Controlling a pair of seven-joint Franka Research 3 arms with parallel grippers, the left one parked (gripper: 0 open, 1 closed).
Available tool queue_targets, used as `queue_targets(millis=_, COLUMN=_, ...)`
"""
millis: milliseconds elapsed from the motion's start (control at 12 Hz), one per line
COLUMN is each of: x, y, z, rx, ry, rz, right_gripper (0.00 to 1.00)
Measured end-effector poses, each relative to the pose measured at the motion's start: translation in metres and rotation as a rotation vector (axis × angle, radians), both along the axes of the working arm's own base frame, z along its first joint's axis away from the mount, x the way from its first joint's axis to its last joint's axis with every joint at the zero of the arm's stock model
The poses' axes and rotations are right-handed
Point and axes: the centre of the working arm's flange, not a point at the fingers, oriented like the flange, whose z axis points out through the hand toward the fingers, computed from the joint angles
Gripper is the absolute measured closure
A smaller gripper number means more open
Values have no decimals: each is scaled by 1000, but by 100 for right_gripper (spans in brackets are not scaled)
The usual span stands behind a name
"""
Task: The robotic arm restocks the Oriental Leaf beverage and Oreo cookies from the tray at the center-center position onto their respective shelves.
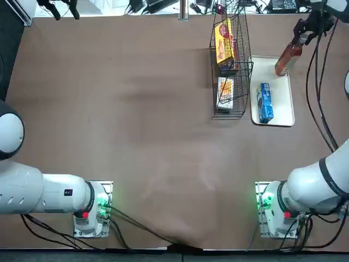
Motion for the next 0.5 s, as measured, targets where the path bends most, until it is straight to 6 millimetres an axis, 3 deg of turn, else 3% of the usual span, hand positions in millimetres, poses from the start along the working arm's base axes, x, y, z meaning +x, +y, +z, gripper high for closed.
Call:
queue_targets(millis=333, x=2, y=1, z=-6, rx=-1, ry=-1, rz=-9, right_gripper=22)
queue_targets(millis=500, x=2, y=2, z=-6, rx=0, ry=-1, rz=-11, right_gripper=28)
